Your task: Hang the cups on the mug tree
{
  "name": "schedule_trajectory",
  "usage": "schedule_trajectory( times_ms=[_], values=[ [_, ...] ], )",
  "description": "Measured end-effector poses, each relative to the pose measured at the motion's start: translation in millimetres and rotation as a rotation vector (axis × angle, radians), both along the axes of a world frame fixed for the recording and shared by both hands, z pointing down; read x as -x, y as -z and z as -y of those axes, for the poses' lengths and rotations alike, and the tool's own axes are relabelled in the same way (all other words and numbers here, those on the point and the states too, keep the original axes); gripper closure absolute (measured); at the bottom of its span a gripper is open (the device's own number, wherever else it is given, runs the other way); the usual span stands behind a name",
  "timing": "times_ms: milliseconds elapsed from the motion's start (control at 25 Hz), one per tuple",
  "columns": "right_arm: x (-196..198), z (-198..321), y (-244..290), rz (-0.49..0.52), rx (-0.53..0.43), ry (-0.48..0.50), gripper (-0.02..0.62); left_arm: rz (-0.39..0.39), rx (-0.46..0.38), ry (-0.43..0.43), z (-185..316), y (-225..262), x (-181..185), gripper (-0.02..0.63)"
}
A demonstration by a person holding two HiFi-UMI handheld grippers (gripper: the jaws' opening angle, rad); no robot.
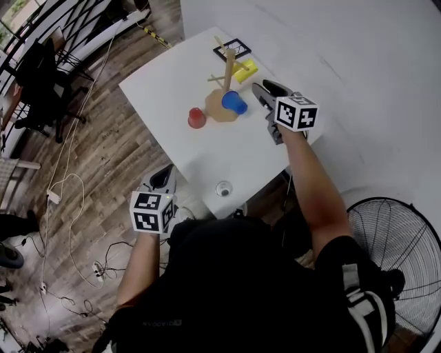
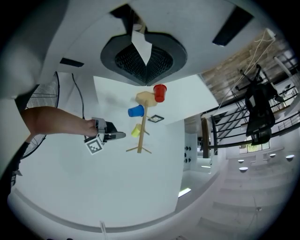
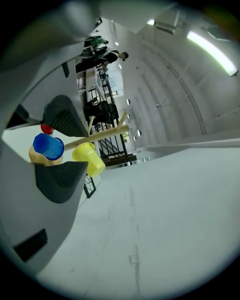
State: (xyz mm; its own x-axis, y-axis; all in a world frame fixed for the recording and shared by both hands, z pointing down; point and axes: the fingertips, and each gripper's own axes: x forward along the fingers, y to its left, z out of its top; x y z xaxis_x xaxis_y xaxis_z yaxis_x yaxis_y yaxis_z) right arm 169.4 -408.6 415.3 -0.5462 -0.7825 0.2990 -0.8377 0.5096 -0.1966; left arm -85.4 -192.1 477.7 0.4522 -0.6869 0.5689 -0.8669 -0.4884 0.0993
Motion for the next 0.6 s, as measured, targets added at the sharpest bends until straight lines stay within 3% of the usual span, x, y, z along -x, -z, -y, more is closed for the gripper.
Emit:
schedule_trajectory(
  times_ms=[280, 600],
  values=[
    [10, -64, 13, -0.078, -0.098, -0.027, 0.445, -0.016, -0.015, -0.049, 12, 7, -9, 0.591],
    [20, -142, -12, -0.087, -0.060, -0.039, 0.470, -0.008, -0.052, -0.120, 25, 15, -23, 0.591]
  ],
)
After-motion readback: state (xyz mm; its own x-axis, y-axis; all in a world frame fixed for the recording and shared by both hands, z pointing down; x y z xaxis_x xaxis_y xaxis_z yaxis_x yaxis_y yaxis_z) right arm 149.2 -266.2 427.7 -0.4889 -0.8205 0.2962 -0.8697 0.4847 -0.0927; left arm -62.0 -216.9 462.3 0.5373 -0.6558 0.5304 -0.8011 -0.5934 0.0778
